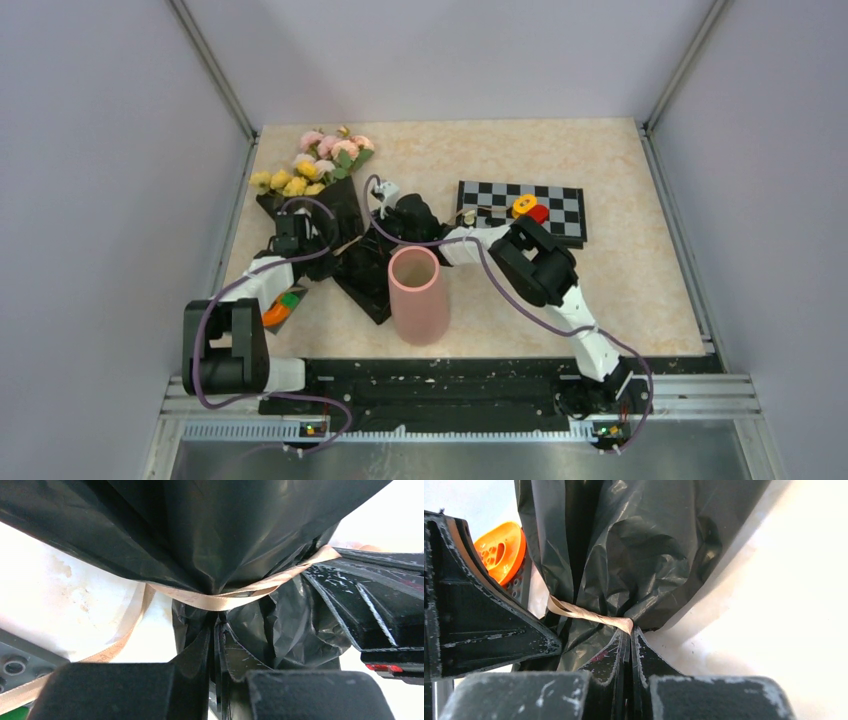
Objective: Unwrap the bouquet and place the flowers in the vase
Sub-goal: Untie the ribbon from the wrapping paper.
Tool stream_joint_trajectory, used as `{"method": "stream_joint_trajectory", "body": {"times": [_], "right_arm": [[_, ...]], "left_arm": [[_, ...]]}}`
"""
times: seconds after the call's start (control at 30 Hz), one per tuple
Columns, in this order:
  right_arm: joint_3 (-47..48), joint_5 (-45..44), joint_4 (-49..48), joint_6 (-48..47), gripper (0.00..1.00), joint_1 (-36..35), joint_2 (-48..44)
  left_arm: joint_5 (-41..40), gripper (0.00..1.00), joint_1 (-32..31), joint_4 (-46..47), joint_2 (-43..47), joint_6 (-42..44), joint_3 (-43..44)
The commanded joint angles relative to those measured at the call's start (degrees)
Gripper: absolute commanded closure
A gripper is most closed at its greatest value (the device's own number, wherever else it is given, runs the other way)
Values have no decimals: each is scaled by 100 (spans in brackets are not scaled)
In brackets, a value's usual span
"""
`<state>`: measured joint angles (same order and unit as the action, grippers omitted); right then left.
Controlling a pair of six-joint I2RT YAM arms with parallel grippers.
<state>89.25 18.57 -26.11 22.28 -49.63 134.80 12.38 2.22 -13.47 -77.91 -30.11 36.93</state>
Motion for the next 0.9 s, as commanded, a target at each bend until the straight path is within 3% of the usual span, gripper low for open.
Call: {"method": "stream_joint_trajectory", "body": {"times": [0.0, 0.13, 0.33, 0.4, 0.6, 0.87], "right_arm": [[-293, -482, -474, 189, 100, -45, -756], [-318, -296, -523, 292, 100, -5, -846], [-276, 51, -491, 268, 100, 39, -783], [-277, 160, -459, 224, 100, 53, -755], [-277, 356, -365, 167, 100, 76, -725], [-209, 437, -232, 127, 100, 98, -670]], "left_arm": [[-205, 92, 1, -126, 108, 47, -78], [-218, 85, 10, -223, 229, 93, -26], [-218, 47, 13, -636, 771, 309, 357], [-184, 41, 7, -760, 1006, 396, 517], [-270, 40, 14, -439, 1399, 601, 697], [382, 53, 7, 113, 358, 619, 1181]]}}
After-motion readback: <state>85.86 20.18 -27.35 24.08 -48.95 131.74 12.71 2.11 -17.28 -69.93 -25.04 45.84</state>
